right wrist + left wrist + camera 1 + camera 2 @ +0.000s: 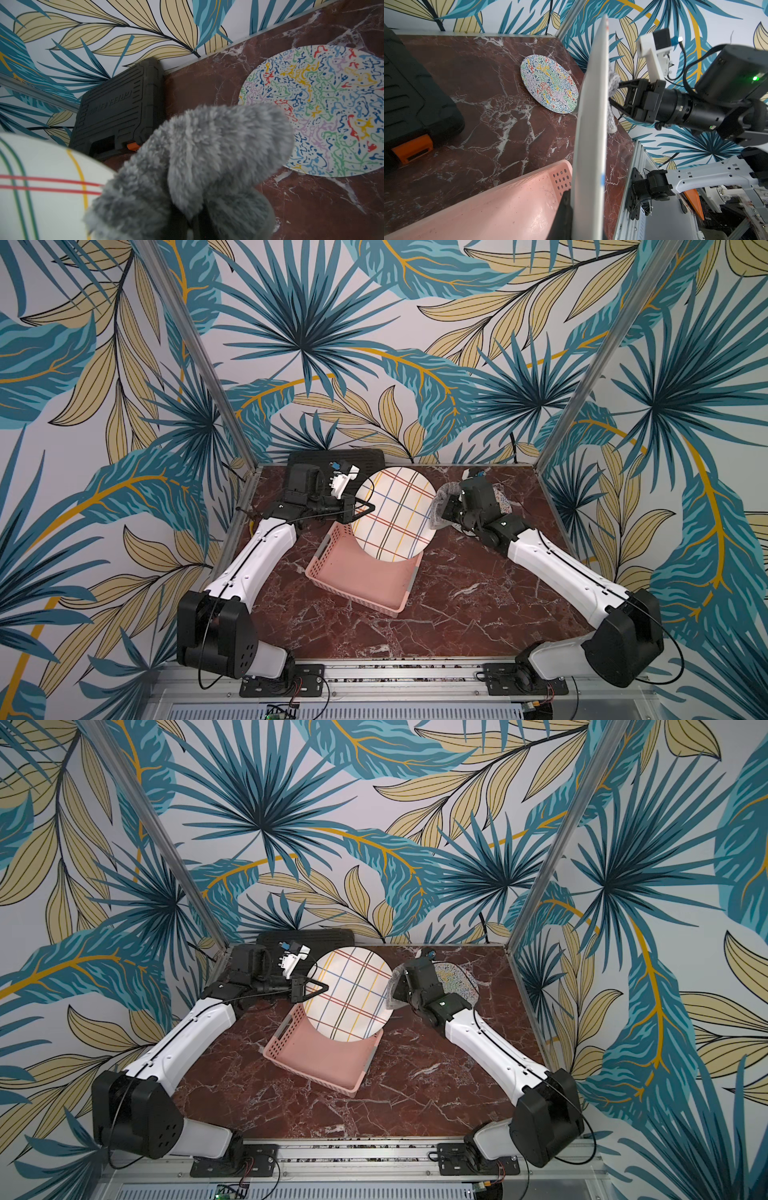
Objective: Wipe the wet plate dry
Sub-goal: Wipe the plate with towel.
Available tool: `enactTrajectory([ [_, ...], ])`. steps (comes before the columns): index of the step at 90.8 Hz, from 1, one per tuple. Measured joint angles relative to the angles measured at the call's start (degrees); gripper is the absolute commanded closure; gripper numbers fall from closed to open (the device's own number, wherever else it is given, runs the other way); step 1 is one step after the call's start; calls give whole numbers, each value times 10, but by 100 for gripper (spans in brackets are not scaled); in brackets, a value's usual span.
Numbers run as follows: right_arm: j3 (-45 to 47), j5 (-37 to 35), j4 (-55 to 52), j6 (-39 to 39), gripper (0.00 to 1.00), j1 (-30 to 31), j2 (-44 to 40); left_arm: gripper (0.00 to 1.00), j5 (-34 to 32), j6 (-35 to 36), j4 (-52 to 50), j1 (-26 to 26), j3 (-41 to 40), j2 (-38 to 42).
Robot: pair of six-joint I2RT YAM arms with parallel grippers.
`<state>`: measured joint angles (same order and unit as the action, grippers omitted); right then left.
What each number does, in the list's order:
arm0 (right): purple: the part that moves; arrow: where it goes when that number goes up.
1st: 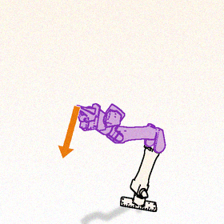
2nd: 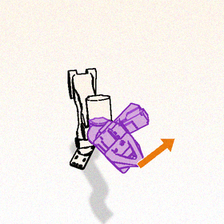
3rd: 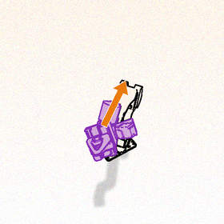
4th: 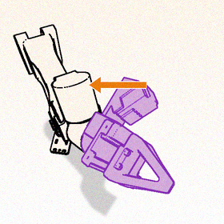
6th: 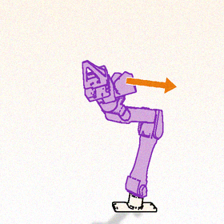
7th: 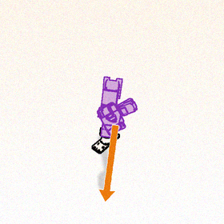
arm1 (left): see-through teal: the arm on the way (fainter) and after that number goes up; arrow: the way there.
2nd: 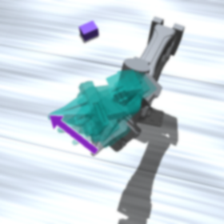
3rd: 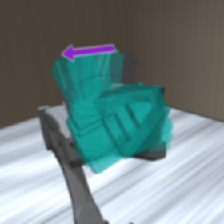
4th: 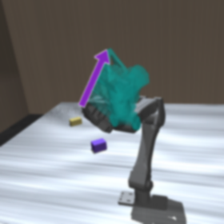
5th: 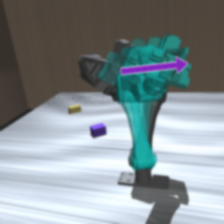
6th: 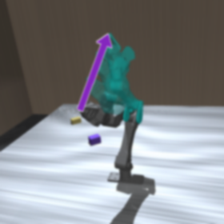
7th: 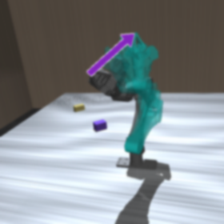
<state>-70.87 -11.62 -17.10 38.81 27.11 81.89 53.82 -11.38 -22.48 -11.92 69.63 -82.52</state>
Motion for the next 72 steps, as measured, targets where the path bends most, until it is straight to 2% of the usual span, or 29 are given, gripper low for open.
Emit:
enactTrajectory([
  [20,-188,61,-73,-17,100,-41,16,100,19,27,-19,-20,0,9],
  [35,-313,131,-108,-17,100,-46,56,100,22,53,-41,-33,1,11],
  [54,-400,240,-140,20,100,-43,153,100,17,99,-88,-66,25,11],
  [72,-483,336,-189,39,100,-13,260,100,6,153,-139,-98,59,9],
])
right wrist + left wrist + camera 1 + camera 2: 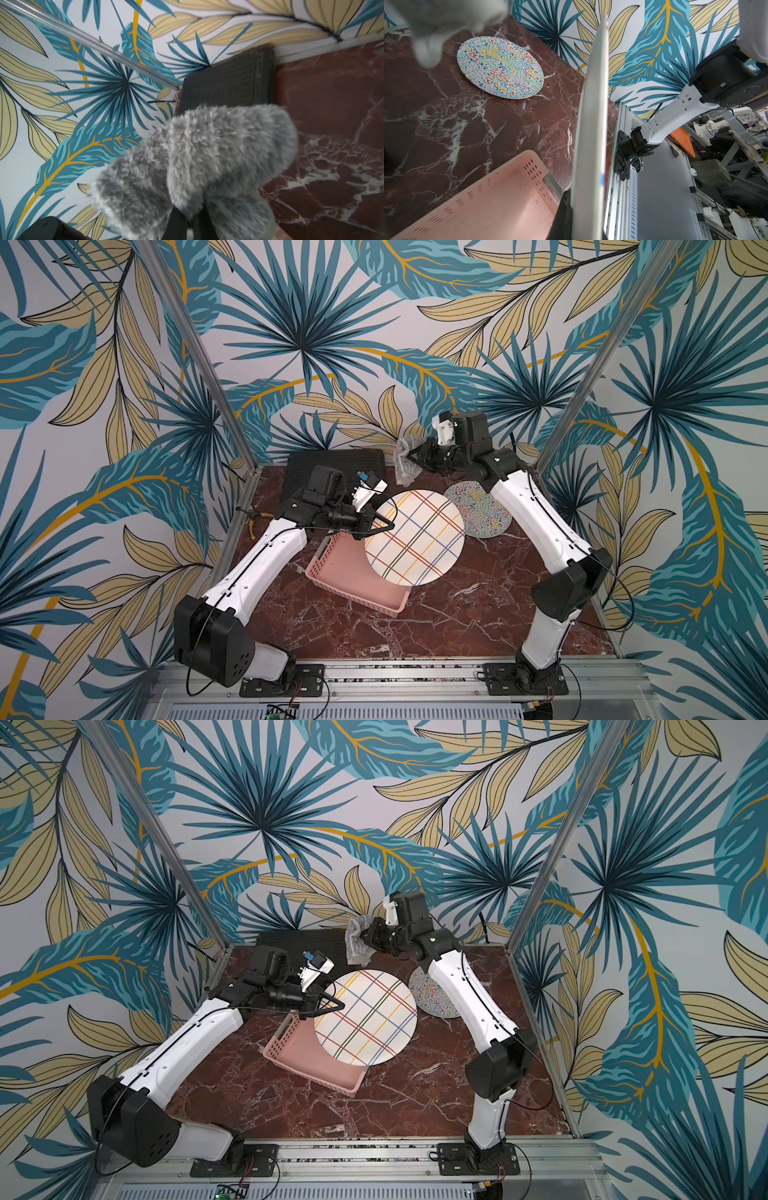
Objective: Wipe the wet plate dry
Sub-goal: Wipe the plate with towel.
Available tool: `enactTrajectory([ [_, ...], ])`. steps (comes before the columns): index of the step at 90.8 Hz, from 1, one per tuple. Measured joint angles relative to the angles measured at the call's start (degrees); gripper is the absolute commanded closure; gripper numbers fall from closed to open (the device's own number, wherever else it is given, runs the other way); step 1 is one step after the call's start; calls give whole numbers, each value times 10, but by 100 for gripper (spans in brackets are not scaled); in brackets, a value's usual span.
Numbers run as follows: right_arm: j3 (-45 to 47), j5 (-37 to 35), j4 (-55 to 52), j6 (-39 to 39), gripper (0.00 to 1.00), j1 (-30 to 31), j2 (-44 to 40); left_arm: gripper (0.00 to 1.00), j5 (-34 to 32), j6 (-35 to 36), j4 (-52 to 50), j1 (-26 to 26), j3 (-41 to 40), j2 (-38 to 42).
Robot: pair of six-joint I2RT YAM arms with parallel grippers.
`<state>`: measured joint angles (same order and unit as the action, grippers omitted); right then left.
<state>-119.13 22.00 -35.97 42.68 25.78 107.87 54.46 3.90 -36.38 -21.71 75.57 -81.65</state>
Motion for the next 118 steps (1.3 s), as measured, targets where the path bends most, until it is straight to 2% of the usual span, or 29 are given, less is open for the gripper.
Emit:
enactTrajectory([
  [14,-42,76,-33,0,100,25,47,100,-21,35,-31,-17,14,-3],
  [46,-32,182,-128,-38,100,47,45,100,-82,66,-55,-25,24,-8],
  [73,37,196,-146,-74,100,33,-6,100,-90,82,-63,-37,27,-8],
  [118,193,216,-94,-76,100,-46,-130,100,-108,89,-75,-37,27,-8],
])
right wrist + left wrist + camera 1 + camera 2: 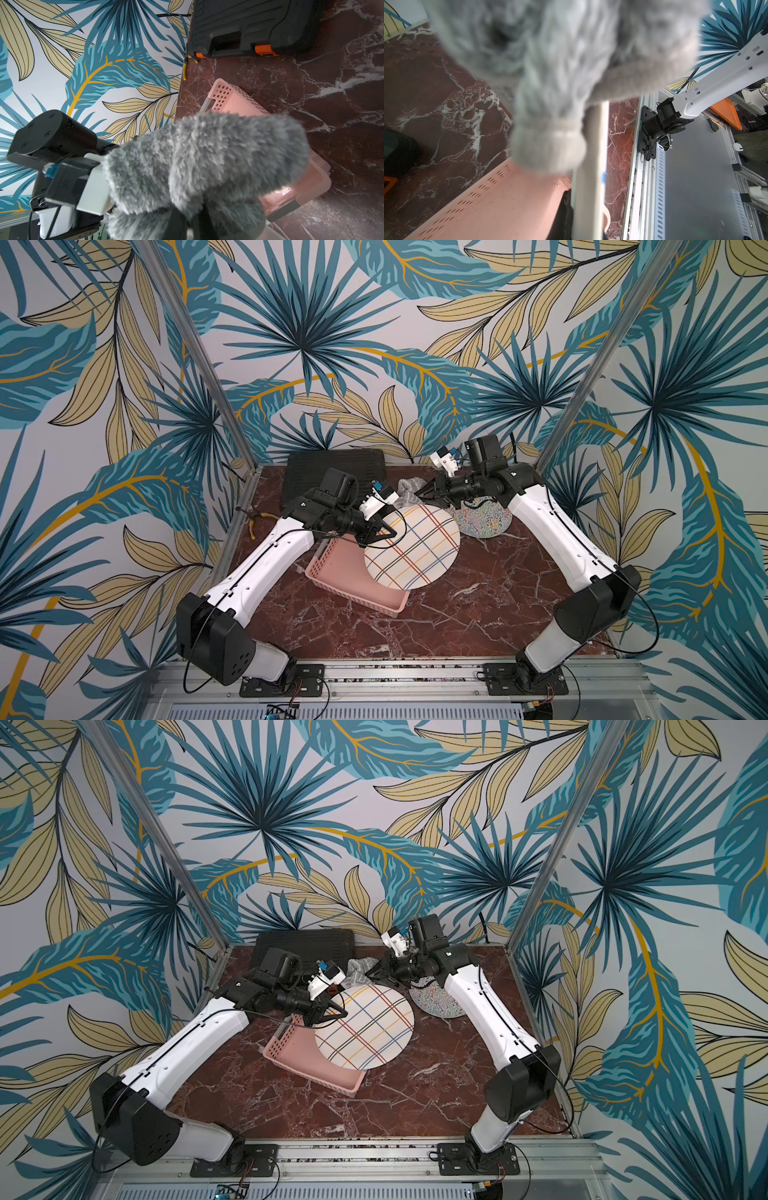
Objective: Wipe the wet plate dry
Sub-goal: Wipe the plate with towel.
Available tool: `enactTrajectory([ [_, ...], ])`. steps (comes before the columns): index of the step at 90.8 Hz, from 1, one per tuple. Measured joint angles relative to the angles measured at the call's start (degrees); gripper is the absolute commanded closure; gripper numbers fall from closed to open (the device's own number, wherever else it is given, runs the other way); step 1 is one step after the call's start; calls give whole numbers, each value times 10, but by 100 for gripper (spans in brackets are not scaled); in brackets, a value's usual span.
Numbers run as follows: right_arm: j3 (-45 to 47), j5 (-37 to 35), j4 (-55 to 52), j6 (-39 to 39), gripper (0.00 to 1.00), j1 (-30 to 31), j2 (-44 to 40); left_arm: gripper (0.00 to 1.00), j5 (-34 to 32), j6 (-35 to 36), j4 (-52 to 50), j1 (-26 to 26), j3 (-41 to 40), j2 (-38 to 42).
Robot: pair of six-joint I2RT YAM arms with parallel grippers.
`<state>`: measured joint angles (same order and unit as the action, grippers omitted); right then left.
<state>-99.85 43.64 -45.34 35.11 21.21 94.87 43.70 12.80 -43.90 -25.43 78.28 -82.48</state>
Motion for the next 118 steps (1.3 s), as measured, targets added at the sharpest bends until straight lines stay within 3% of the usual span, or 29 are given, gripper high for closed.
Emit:
enactTrajectory([
  [57,191,14,103,29,100,-71,-68,100,25,-10,-20,30,0,1],
  [118,268,5,155,54,100,-113,-113,100,84,-125,81,102,-2,24],
])
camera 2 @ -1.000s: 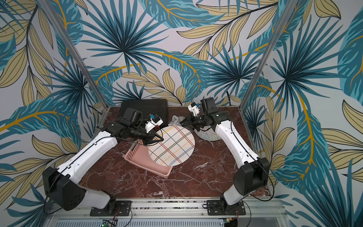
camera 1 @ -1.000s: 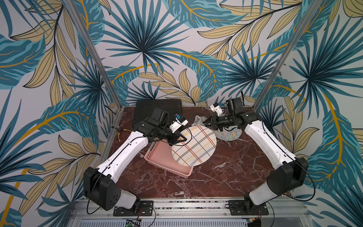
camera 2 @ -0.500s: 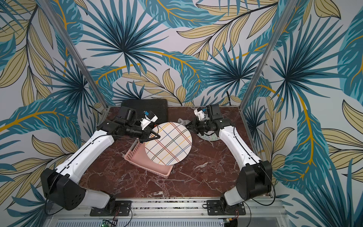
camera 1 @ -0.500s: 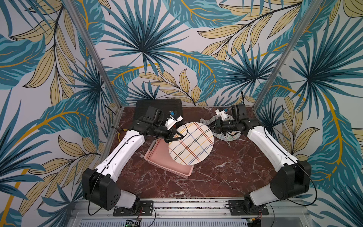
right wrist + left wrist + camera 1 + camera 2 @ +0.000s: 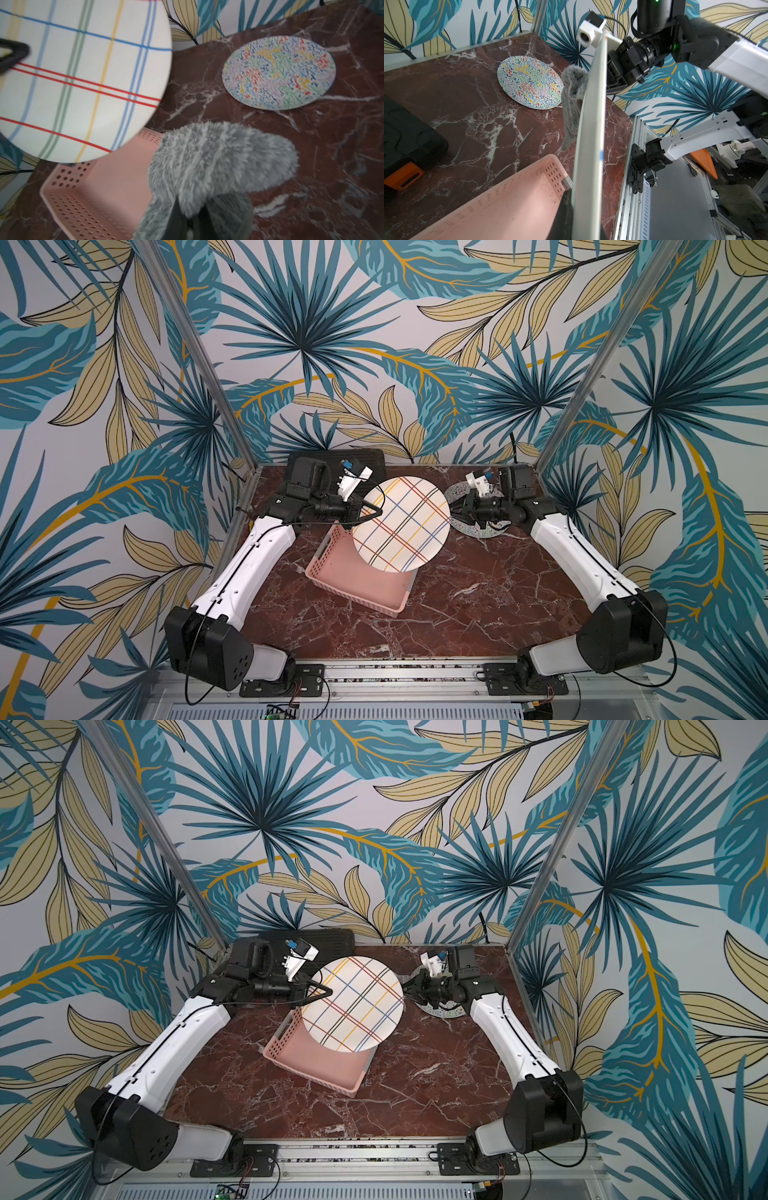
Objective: Wipe the wet plate dry
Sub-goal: Wipe the plate with towel.
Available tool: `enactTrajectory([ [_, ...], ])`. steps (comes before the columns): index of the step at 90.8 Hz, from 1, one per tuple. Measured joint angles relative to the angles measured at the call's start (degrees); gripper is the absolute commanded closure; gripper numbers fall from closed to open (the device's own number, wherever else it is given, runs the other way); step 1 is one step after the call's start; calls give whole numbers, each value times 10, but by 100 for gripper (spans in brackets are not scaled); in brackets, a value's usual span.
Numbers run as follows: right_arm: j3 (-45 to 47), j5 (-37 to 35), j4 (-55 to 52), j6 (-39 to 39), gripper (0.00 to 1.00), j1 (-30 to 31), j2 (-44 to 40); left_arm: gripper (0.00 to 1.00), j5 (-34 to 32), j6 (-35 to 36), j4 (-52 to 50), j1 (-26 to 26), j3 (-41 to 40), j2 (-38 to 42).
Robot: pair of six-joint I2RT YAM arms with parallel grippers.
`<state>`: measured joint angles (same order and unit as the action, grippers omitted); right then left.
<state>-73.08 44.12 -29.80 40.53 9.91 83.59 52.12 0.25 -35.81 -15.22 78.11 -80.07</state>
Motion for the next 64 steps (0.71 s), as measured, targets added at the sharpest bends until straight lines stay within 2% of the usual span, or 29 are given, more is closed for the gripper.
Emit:
enactTrajectory([
  [31,53,-6,28,20,100,1,-22,100,12,-81,69,15,-8,-6],
  [64,125,-81,89,23,100,13,-98,100,40,-158,120,18,-26,-27],
])
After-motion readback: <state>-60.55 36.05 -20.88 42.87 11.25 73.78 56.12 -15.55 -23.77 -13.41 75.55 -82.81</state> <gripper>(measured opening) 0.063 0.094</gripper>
